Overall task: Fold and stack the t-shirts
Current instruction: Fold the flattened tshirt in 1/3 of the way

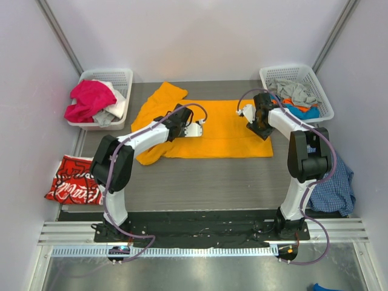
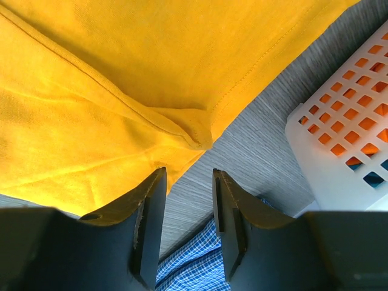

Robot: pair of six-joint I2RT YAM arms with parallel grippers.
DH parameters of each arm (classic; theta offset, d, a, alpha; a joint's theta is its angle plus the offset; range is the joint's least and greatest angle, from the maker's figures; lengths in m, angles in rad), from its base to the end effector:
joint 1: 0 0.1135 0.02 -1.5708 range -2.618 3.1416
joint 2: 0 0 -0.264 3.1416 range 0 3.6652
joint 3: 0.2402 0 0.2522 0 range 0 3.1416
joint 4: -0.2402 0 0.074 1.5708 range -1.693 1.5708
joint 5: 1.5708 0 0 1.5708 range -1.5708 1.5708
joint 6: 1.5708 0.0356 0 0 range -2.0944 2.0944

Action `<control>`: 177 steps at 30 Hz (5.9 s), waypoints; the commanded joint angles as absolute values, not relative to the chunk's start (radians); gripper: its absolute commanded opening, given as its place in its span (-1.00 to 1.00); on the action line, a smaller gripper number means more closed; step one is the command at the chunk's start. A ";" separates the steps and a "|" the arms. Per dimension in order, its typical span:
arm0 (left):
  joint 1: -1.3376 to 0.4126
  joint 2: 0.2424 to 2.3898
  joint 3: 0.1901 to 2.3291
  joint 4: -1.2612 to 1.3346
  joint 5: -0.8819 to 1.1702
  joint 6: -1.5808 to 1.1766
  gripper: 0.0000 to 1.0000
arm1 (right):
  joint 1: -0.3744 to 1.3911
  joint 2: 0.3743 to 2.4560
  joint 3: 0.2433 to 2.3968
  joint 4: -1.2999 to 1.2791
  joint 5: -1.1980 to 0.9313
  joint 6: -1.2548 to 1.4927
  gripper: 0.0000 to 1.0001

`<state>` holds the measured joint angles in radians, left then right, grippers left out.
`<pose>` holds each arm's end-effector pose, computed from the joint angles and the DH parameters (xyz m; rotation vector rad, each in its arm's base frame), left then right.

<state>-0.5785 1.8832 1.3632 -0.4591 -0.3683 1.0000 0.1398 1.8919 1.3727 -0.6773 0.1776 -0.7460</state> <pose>0.3447 -0.2098 0.2061 1.7207 1.9129 0.6317 0.3828 0.0475 0.1931 -1.1616 2.5595 -0.3977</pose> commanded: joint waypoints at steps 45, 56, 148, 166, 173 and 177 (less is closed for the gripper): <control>-0.310 1.796 1.385 -0.558 -0.181 0.795 -0.04 | 0.135 1.802 1.154 -0.555 0.216 -0.713 -0.12; -0.179 1.896 1.511 -0.926 0.188 0.753 -0.04 | 0.132 1.776 1.135 -0.566 0.235 -0.715 -0.12; -0.143 2.003 1.684 -0.839 0.158 0.798 -1.00 | 0.132 1.637 0.963 -0.531 0.308 -0.572 -0.17; -0.143 2.051 1.697 -0.807 0.118 0.810 -0.48 | 0.132 1.634 0.956 -0.528 0.319 -0.580 -0.18; -0.144 2.063 1.690 -0.807 0.120 0.811 -0.55 | 0.133 1.623 0.946 -0.526 0.324 -0.581 -0.18; -0.143 2.071 1.690 -0.805 0.118 0.815 -0.67 | 0.132 1.615 0.942 -0.523 0.328 -0.583 -0.18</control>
